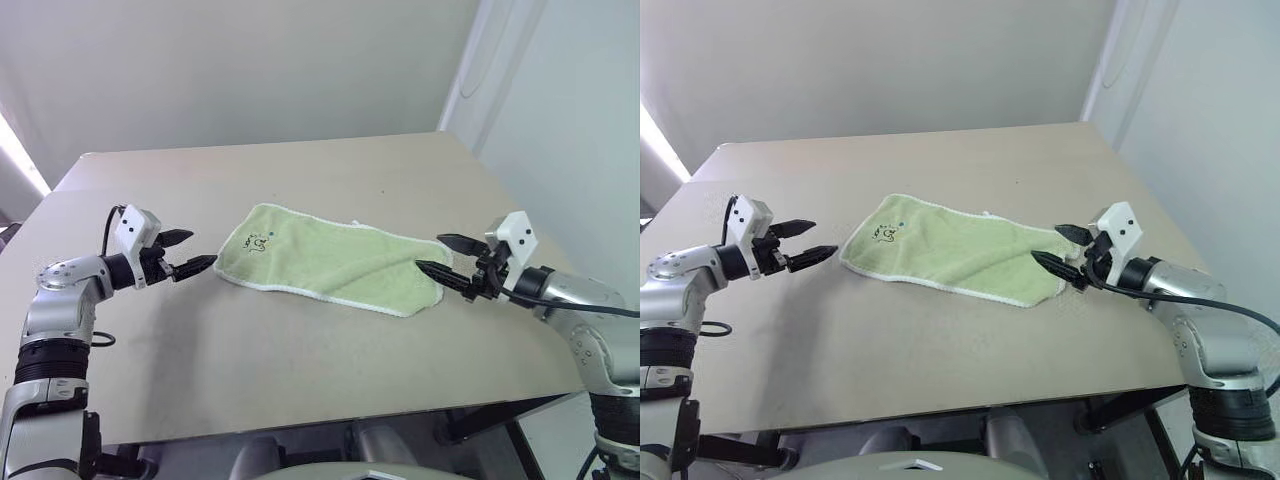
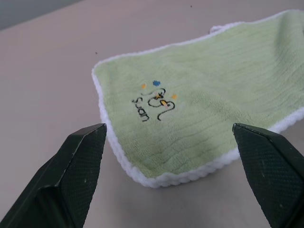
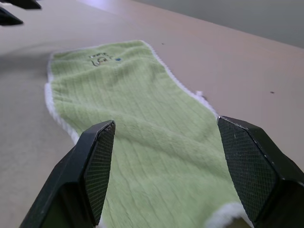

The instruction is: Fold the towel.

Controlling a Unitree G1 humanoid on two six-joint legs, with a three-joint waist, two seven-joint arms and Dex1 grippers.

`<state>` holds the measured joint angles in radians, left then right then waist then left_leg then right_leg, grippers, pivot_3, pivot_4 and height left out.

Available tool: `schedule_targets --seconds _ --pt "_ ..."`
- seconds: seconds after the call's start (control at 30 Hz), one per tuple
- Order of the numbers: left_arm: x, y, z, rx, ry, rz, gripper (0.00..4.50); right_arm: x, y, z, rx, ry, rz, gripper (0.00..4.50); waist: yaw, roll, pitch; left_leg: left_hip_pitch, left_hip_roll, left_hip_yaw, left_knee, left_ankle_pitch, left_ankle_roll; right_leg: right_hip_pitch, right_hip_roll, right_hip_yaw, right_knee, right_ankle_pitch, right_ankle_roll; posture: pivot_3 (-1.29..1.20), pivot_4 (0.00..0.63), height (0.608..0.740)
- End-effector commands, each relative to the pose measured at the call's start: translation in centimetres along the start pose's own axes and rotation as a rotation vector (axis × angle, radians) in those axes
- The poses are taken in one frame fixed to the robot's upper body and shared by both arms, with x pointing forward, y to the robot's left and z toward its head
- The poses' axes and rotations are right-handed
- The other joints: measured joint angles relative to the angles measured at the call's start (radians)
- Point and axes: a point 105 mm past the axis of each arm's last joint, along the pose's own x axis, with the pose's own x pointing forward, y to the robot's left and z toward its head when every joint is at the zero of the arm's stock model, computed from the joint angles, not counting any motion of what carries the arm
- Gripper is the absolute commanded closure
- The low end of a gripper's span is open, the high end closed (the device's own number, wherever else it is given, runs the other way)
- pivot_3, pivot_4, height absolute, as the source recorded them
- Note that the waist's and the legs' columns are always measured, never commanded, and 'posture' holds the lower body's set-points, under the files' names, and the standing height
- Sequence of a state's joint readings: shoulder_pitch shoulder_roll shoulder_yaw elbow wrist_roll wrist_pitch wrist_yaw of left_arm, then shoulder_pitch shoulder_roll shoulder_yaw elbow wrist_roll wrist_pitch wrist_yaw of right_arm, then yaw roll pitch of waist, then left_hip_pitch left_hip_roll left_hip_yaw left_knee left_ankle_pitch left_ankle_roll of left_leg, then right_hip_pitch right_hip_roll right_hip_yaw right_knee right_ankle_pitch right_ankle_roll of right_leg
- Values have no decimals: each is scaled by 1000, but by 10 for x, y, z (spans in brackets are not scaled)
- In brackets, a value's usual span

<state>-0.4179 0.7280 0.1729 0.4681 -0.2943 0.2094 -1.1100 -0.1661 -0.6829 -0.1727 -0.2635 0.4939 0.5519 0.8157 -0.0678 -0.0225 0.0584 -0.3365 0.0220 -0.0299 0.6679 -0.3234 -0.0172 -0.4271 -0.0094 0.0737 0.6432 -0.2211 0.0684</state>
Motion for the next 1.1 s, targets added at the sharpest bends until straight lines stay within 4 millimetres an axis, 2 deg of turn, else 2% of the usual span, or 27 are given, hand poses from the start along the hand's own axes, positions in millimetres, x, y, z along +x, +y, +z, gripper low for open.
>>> schedule_targets --seconds 0.03,0.17,0.4,0.53,0.67,0.9,1.0,1.1 --pt "-2 4 13 41 -17 -7 0 5 -2 20 -47 -66 2 920 0 0 0 0 0 0 0 0 0 0 0 0 0 0 0 0 0 712" --pt "-2 10 17 36 -31 10 0 5 2 15 -51 -59 6 920 5 -1 0 0 0 0 0 0 0 0 0 0 -1 0 0 0 0 712" --pt "6 7 18 41 7 -54 0 3 7 11 -13 -77 -30 920 9 -1 0 -1 0 0 0 0 0 0 0 0 -2 0 0 0 0 712" --pt "17 7 8 60 57 -64 0 6 3 5 -1 -58 -51 920 8 0 0 0 0 0 0 0 0 0 0 0 -2 0 0 0 0 712" --pt "26 15 -13 30 171 -18 0 17 2 3 32 -51 -68 920 7 -1 0 0 0 0 0 0 0 0 0 0 -2 0 0 0 0 712" --pt "41 17 -22 -17 219 1 0 28 0 10 31 -61 -91 920 10 -1 0 -1 0 0 0 0 0 0 0 0 -4 0 0 0 0 712" --pt "48 18 -23 -21 229 7 0 29 3 11 27 -60 -88 920 18 -1 0 -1 0 -1 0 0 0 0 0 0 -5 0 0 0 0 712" --pt "55 13 -33 -20 279 -9 0 26 1 11 26 -58 -102 920 23 -1 0 -1 0 0 0 0 0 0 0 0 -6 1 0 0 0 712"
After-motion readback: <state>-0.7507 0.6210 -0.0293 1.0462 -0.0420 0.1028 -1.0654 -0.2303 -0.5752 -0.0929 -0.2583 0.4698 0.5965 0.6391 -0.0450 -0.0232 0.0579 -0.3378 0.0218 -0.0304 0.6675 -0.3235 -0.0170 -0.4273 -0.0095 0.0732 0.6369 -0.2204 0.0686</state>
